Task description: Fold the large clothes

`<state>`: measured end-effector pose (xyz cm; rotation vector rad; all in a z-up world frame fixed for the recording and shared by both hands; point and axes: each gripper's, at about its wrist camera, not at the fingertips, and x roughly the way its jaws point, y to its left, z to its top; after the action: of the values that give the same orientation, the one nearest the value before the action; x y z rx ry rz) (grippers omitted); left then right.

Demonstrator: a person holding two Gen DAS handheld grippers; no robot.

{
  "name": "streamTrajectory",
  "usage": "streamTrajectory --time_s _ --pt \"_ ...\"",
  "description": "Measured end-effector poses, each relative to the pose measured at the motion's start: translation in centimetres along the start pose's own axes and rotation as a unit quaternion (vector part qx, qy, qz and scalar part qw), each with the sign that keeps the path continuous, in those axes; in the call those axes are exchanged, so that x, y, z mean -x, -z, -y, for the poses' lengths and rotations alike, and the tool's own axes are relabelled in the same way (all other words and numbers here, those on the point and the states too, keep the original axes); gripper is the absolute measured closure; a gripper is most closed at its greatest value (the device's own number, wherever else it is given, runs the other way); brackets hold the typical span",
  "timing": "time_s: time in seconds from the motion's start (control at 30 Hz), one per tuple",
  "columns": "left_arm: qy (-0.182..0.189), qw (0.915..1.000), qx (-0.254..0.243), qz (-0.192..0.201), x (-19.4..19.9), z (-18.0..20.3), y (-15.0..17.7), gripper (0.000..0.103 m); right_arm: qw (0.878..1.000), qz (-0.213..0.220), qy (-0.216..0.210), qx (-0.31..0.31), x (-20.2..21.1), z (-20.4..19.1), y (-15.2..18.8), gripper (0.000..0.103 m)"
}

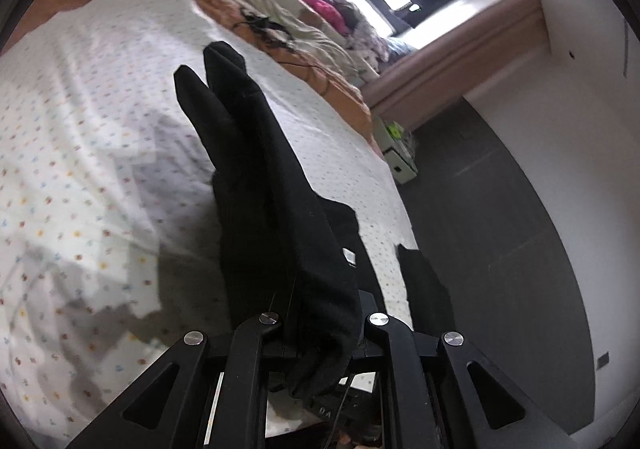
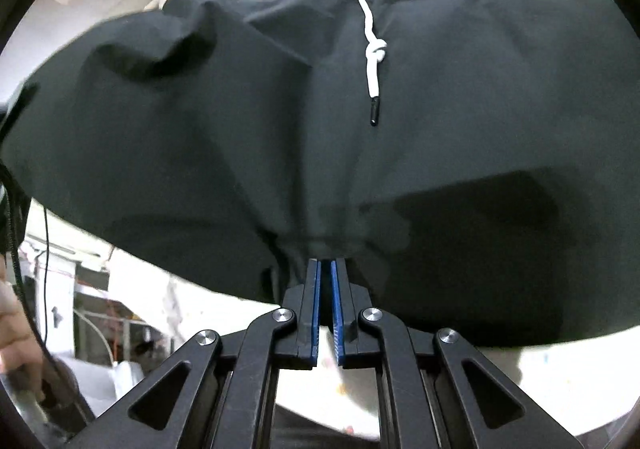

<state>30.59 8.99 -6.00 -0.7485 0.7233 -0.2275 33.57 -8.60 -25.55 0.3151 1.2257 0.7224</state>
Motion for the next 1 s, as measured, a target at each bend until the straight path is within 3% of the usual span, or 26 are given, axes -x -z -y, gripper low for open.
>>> streamTrajectory --time_s 0.13,0.23,0.27,0.57,0.9,0.97,1.0 --pt "0.001 0.9997 -0.025 -0.009 -1.4 2.7 -0.2 0.090 0.999 0.032 -0.009 -0.016 3.5 1.0 0.4 0.092" --pt "-0.002 0.9989 -0.043 -0.020 -2.8 4.4 0.1 0.090 0.997 0.064 -0.017 -0.031 5.8 1.5 -0.5 0.067" --pt "-0.003 0.9984 -0.050 -0.025 -3.4 5.1 0.2 0.090 0.996 0.078 -0.016 -0.034 7.0 2.0 -0.5 0.064" --pt "-0.001 0.9926 -0.095 -0.077 -9.4 9.6 0.9 0.090 0.982 0.165 -0.018 -0.091 14.8 6.5 0.0 0.058" --pt "-0.010 0.9800 -0.133 -0.148 -17.8 12.6 3.2 0.090 0.970 0.195 0.000 -0.144 18.6 11.2 2.2 0.058" --pt "-0.014 0.9761 -0.144 -0.162 -19.3 13.3 3.9 0.084 0.968 0.201 0.005 -0.151 19.2 11.8 2.6 0.058" --pt "-0.014 0.9741 -0.150 -0.169 -19.8 13.7 4.2 0.075 0.967 0.202 0.006 -0.154 19.6 12.1 2.8 0.058"
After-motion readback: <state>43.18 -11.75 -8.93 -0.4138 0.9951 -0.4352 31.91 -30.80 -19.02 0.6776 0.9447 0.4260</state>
